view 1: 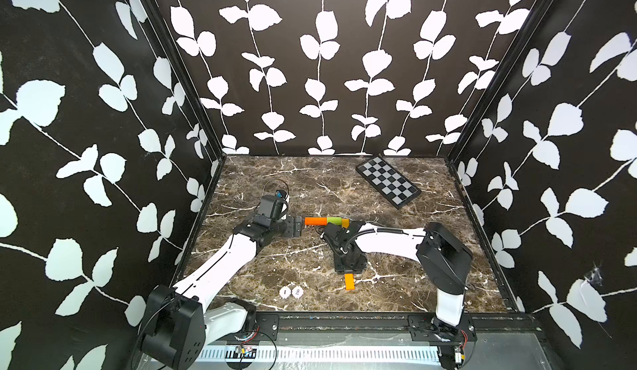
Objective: Assemble the number 7 with building blocks
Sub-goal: Assemble the building block at the center of the board.
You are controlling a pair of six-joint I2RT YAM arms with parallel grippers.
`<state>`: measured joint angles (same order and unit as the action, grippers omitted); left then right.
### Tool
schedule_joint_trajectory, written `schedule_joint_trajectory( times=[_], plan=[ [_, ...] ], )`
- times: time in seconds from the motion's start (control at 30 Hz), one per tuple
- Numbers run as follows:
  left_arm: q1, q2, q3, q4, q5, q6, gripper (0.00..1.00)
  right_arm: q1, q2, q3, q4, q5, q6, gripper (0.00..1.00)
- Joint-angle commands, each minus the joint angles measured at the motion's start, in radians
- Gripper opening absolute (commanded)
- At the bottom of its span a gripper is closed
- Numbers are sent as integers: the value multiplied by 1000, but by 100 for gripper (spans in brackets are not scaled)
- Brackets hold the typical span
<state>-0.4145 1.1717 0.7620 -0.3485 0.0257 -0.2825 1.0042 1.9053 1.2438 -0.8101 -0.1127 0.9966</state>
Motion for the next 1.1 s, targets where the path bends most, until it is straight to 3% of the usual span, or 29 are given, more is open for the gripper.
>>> schedule_joint_trajectory(
  times=[0.0, 0.73, 1.07],
  plan=[
    [-1, -27, -17, 0, 2, 13, 94, -10, 37, -20, 42, 48, 16, 43],
    [-1, -30, 16, -32, -20, 9, 94, 4, -112, -60, 30, 121, 11, 55],
    [-2, -18, 44, -41, -29, -2, 94, 16, -295, -45, 98, 215, -117, 58]
  ],
)
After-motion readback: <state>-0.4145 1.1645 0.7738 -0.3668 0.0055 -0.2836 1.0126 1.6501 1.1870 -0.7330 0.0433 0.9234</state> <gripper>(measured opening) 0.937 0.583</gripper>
